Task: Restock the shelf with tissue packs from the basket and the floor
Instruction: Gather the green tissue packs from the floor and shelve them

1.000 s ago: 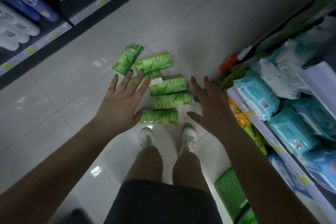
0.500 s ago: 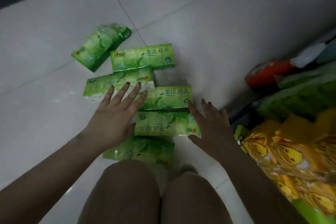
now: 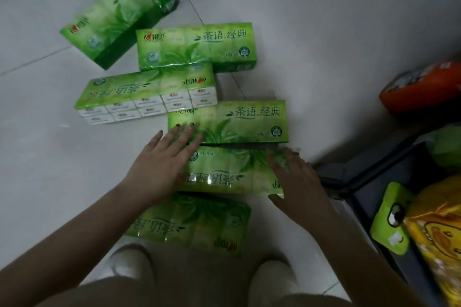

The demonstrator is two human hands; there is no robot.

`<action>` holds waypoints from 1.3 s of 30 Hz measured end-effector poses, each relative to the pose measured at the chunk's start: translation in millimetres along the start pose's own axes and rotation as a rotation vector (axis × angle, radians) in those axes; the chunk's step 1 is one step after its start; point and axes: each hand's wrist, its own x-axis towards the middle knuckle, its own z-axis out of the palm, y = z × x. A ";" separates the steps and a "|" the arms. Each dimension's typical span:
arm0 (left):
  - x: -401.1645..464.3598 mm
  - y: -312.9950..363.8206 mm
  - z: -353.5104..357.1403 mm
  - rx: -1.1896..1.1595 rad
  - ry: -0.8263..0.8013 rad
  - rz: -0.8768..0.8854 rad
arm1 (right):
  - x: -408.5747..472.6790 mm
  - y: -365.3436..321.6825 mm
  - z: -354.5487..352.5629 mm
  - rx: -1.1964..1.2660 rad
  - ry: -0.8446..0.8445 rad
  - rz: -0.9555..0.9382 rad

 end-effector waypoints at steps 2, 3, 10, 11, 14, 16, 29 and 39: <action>-3.2 4.7 12.1 0.007 -0.031 -0.017 | 10.2 -0.6 13.0 -0.012 0.023 0.007; -4.2 5.3 19.0 0.002 -0.053 -0.035 | 14.7 -0.3 17.7 -0.018 0.033 0.029; -8.7 17.2 34.2 -0.175 -0.132 -0.148 | 22.1 -2.3 39.1 0.074 0.095 0.139; -9.4 20.9 34.2 -0.209 -0.114 -0.214 | 21.9 -2.7 40.0 0.167 0.084 0.201; -10.6 34.1 31.1 -0.452 -0.134 -0.471 | 23.5 -0.6 38.9 0.525 0.067 0.368; -11.0 37.8 35.3 -0.686 -0.195 -0.613 | 25.4 1.3 36.7 0.683 0.074 0.424; -26.6 22.3 -42.6 -0.978 -0.047 -0.633 | -10.9 -17.4 -55.4 0.751 0.187 0.321; 11.2 -19.4 -198.3 -1.049 0.340 -0.471 | -56.9 -28.3 -191.5 0.868 0.597 0.254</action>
